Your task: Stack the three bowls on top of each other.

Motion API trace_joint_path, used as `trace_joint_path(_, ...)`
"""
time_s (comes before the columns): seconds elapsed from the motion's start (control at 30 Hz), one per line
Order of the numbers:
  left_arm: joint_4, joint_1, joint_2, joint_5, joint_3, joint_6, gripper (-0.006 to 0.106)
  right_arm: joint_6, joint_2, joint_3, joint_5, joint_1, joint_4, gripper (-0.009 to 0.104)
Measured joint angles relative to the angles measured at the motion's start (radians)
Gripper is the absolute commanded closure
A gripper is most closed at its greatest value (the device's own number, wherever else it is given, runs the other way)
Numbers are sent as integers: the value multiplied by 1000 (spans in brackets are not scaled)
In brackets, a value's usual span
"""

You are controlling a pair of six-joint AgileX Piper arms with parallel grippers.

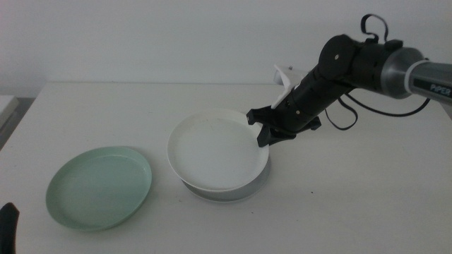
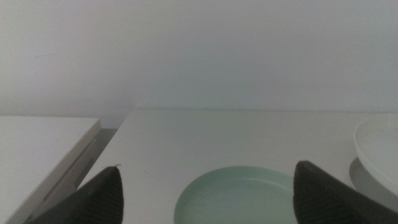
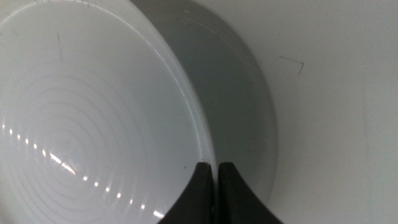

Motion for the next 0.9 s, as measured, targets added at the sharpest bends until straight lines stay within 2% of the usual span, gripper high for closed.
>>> trace_joint_path(0.27, 0, 0, 0, 0, 0, 0, 7, 36, 33, 0, -1, 2, -7, 97)
trace_joint_path(0.53, 0, 0, 0, 0, 0, 0, 7, 134, 35, 0, 8, 2, -119, 97)
trace_joint_path(0.9, 0, 0, 0, 0, 0, 0, 7, 147, 39, 0, 10, 2, -152, 96)
